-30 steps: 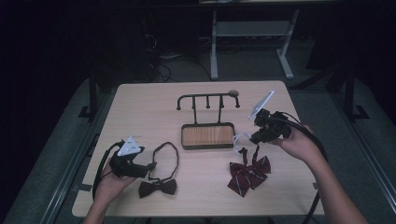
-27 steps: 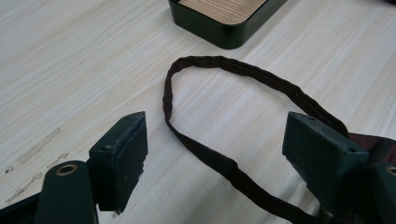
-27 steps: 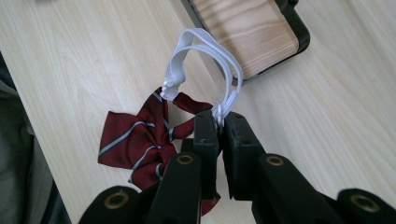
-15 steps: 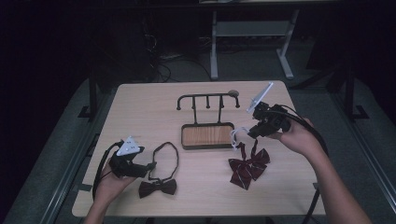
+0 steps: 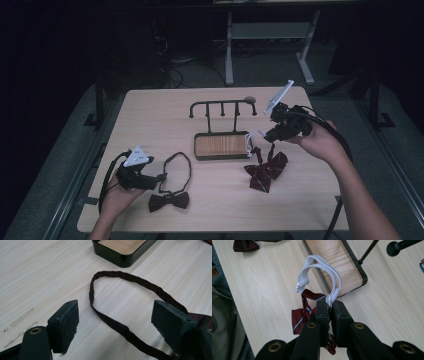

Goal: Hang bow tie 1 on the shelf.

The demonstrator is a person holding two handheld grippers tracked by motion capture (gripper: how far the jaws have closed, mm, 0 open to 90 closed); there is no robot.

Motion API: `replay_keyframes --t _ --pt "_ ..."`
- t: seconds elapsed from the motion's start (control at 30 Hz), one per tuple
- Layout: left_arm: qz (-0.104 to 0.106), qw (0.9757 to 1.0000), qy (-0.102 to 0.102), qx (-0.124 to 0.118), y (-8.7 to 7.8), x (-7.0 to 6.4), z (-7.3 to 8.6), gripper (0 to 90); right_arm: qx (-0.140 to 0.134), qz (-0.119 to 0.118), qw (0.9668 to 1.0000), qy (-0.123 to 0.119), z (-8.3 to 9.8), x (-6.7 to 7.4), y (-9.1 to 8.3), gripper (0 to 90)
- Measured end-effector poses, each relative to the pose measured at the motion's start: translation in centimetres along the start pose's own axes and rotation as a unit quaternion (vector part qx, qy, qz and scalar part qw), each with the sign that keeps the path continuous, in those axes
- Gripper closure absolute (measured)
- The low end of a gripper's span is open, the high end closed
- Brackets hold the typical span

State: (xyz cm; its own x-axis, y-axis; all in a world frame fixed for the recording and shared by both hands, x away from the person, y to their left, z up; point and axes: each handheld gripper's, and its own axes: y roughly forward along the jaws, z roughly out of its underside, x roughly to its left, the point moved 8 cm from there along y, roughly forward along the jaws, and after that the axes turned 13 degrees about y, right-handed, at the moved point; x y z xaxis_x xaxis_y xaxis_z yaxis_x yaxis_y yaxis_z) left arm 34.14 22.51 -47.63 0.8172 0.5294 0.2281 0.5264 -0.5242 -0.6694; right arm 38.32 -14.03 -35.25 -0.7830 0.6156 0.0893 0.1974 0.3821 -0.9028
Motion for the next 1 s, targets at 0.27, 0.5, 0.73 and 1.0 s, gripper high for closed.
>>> replay_keyframes --t 0.27,0.5,0.73,1.0 --pt "-0.003 1.0000 0.003 0.000 -0.1 0.0 0.0 22.5 0.002 0.001 1.0000 0.000 -0.4 -0.2 -0.2 83.9" --pt "-0.003 1.0000 0.005 0.001 -0.1 -0.1 -0.3 22.5 0.003 -0.001 1.0000 0.003 -0.6 -0.3 -0.4 83.9" --pt "-0.006 1.0000 0.005 0.001 -0.1 0.0 -0.2 22.5 0.005 -0.002 1.0000 0.006 -1.0 -0.6 -0.4 83.9" --pt "-0.004 1.0000 0.004 0.000 -0.1 -0.1 -0.2 22.5 0.005 0.002 0.9999 0.010 -1.7 -1.3 -0.9 84.0"
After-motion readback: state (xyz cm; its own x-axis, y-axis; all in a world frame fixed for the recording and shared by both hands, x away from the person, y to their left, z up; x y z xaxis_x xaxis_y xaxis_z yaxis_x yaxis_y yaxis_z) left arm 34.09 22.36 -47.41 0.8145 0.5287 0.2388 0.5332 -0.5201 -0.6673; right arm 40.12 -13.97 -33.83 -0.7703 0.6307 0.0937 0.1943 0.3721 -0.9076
